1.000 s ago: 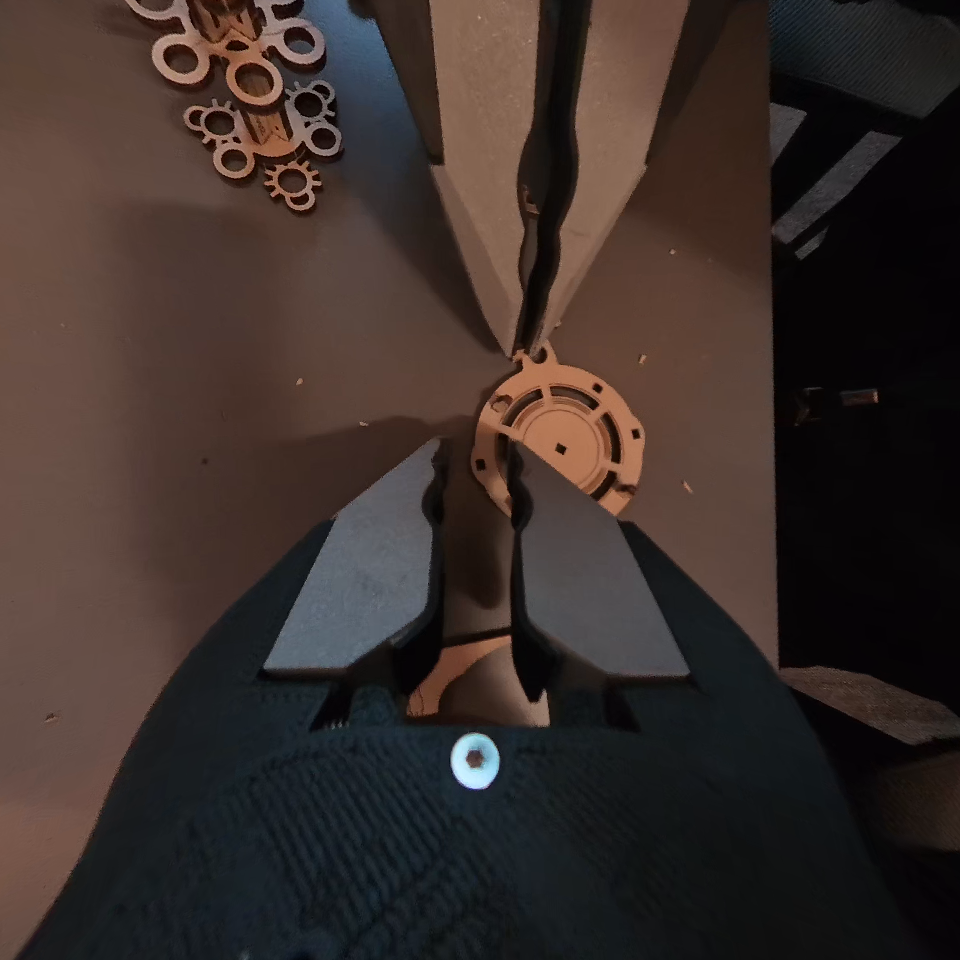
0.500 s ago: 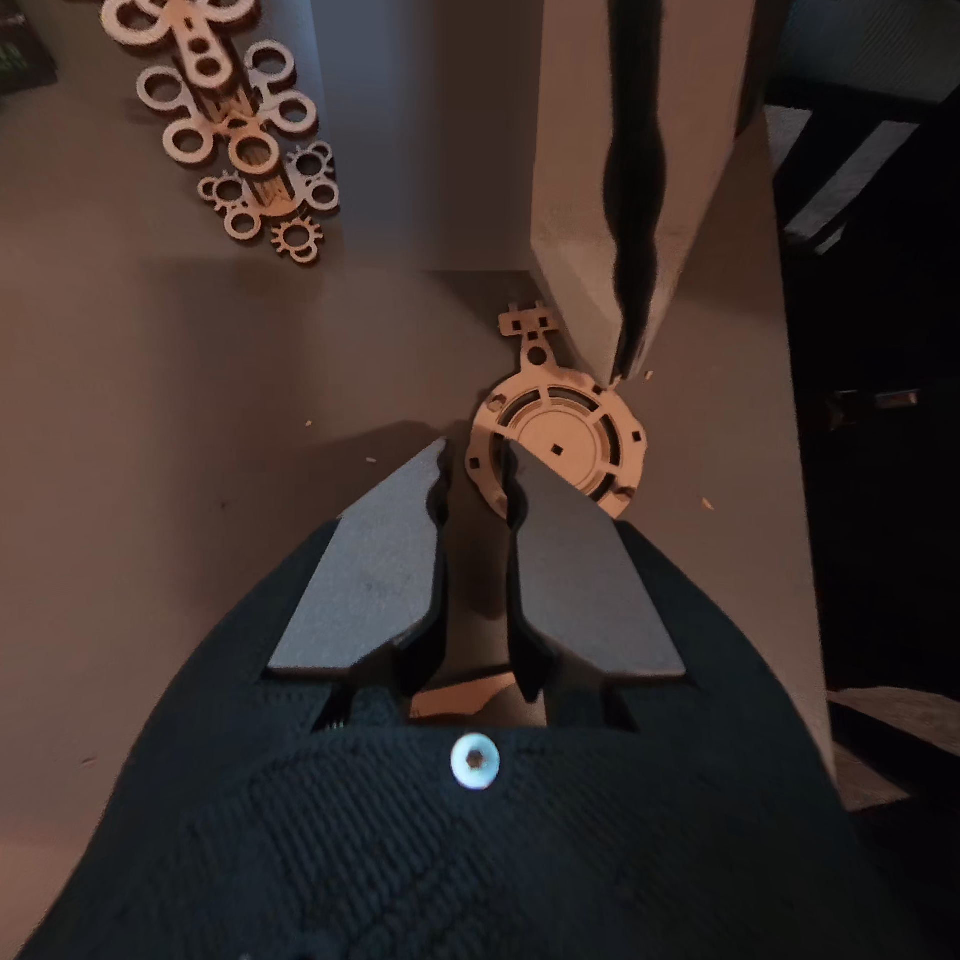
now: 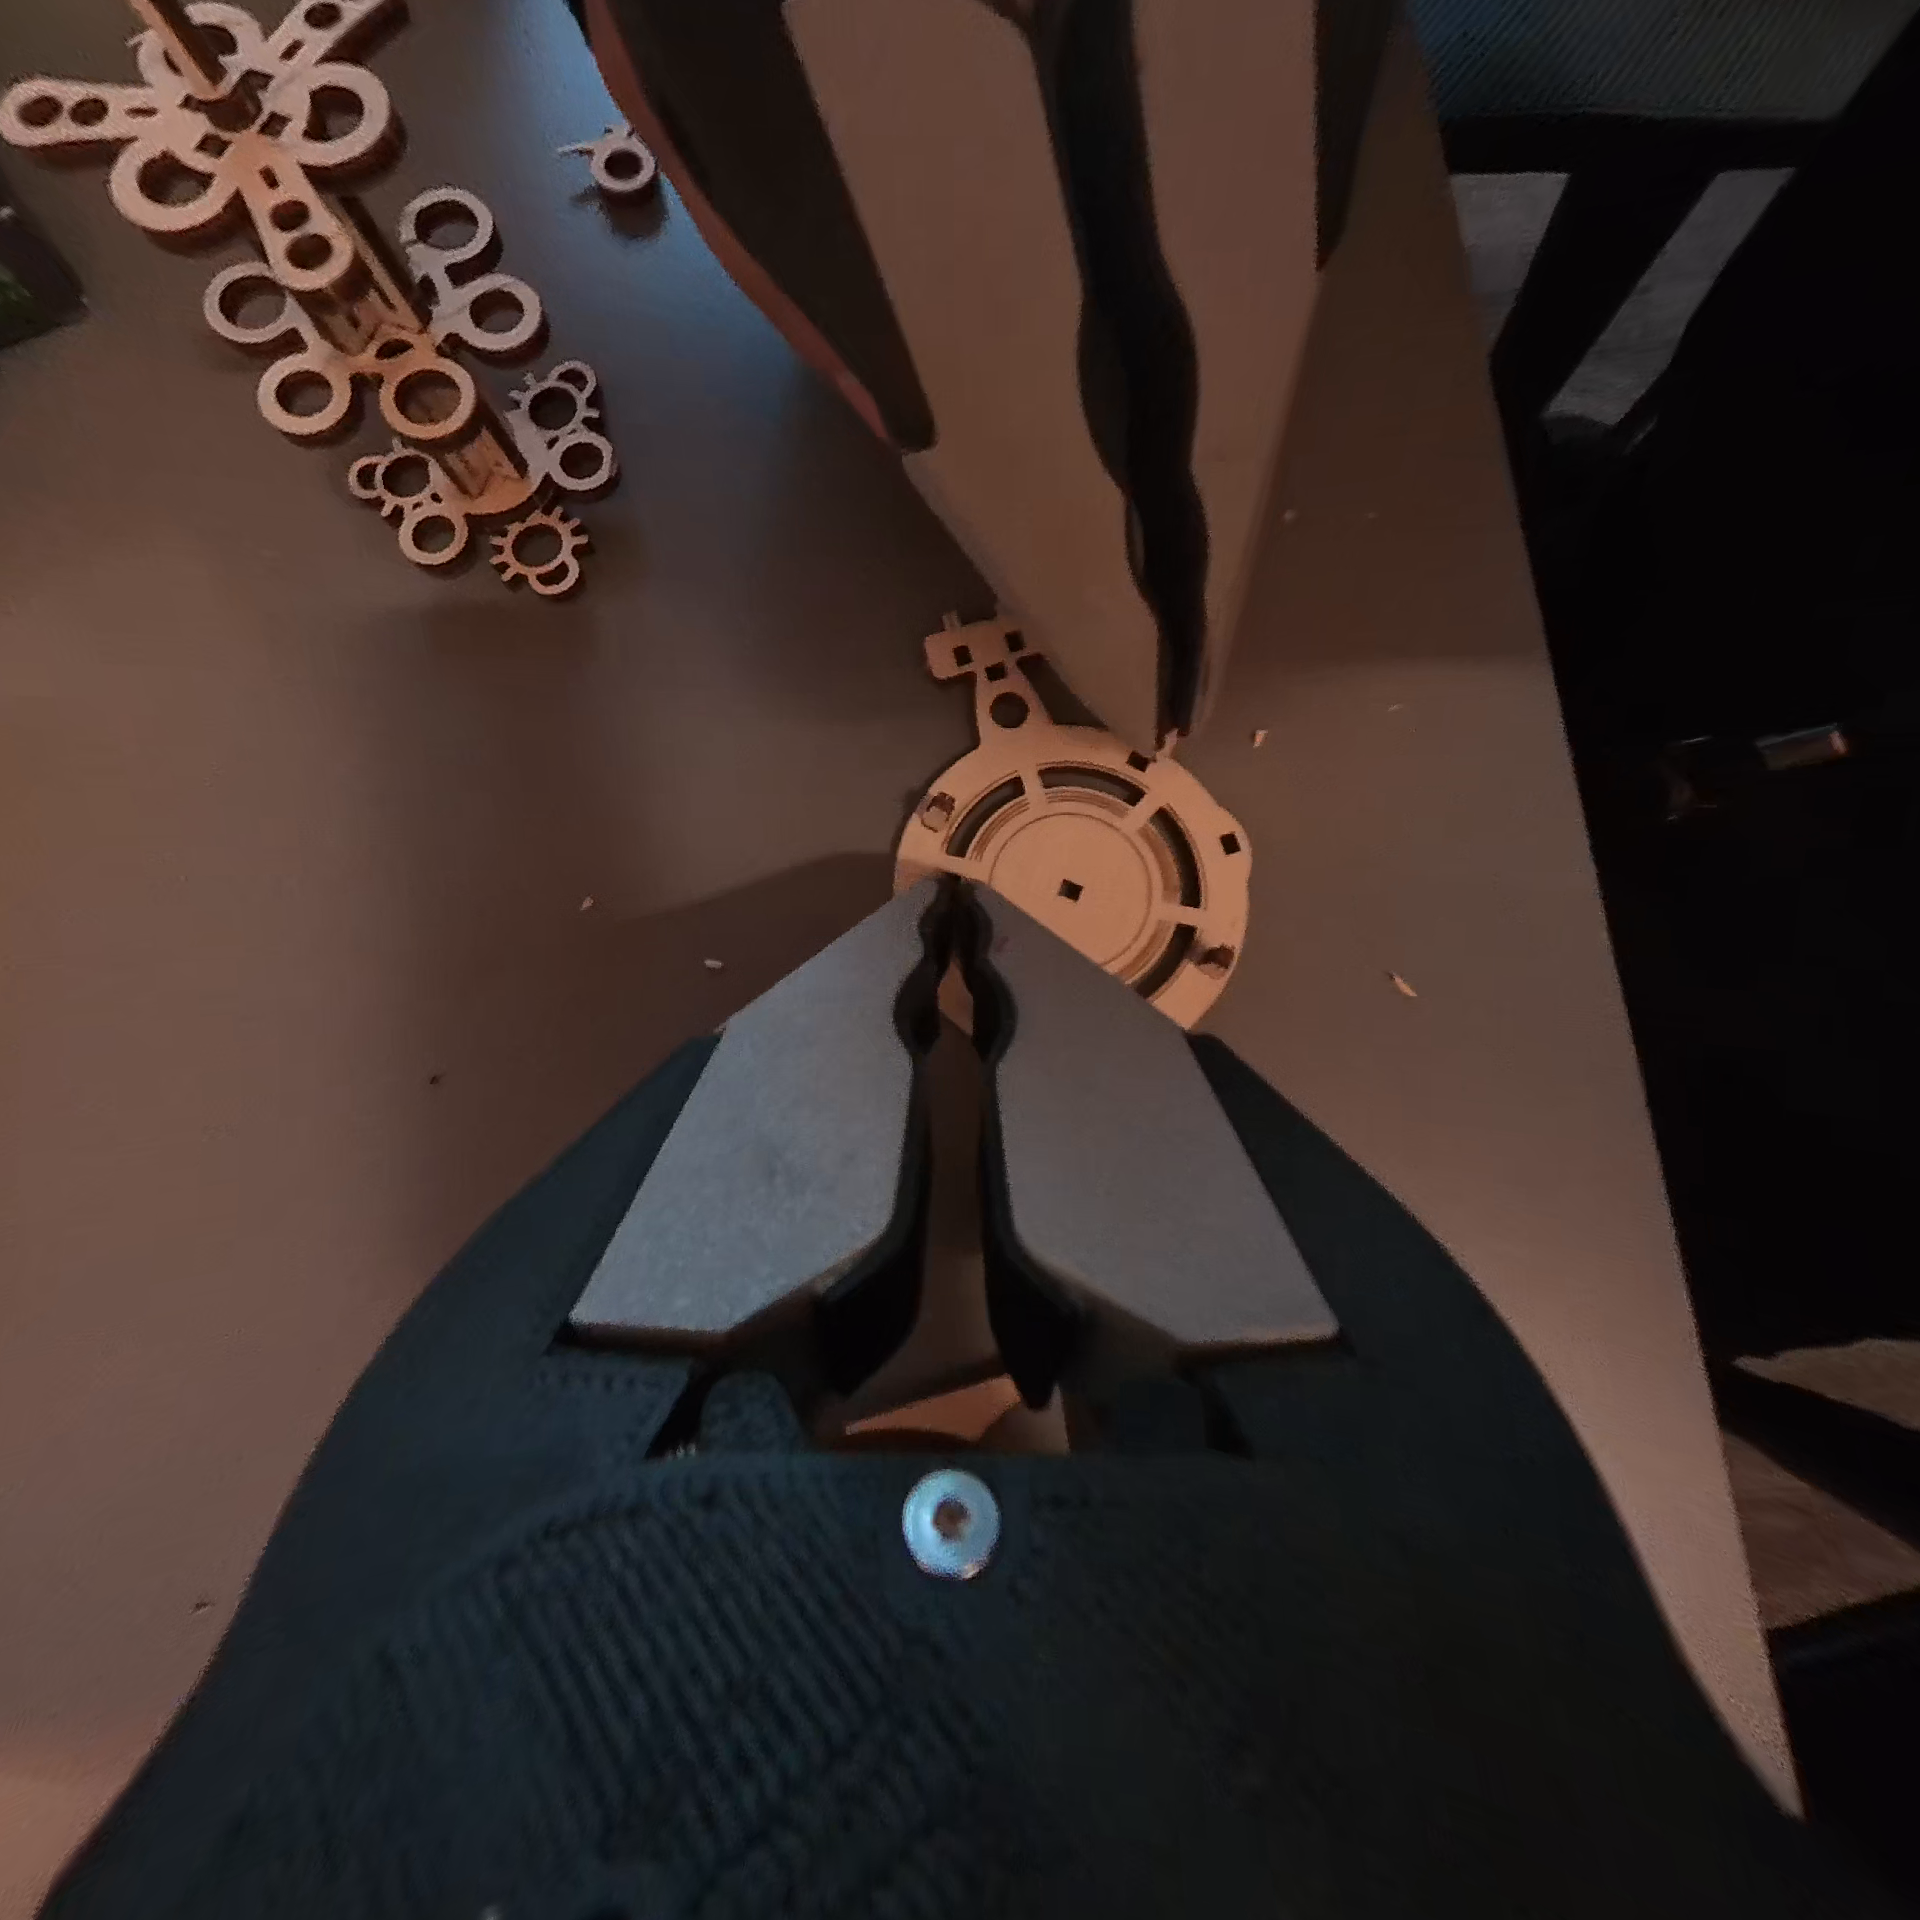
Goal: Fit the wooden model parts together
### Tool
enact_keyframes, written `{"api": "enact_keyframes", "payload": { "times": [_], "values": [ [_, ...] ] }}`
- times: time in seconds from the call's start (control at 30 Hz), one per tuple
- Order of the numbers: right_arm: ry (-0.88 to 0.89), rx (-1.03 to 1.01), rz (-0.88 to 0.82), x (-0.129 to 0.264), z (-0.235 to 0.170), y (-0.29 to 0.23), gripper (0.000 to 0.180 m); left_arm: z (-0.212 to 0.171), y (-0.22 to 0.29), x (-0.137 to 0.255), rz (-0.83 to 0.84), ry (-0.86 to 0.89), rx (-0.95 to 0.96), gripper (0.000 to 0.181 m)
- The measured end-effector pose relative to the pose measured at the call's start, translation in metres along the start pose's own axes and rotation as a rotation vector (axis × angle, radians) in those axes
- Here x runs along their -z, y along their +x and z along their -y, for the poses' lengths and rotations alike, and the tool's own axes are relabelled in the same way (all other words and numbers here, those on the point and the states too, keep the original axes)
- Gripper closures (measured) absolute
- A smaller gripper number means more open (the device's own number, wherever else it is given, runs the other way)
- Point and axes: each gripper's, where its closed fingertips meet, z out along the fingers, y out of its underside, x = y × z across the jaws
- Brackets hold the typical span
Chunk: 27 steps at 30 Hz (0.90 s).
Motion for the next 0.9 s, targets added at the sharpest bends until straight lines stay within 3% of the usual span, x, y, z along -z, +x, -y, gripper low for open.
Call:
{"api": "enact_keyframes", "payload": {
  "times": [0.47, 0.9],
  "values": [
    [-0.004, 0.049, 0.016, 0.0, 0.002, -0.008, 0.18, 0.001, 0.007, -0.001, -0.055, 0.034, -0.019, 0.181],
    [-0.003, 0.132, 0.049, -0.01, 0.013, -0.025, 0.18, -0.001, 0.033, 0.001, -0.163, 0.057, -0.235, 0.181]
  ]
}}
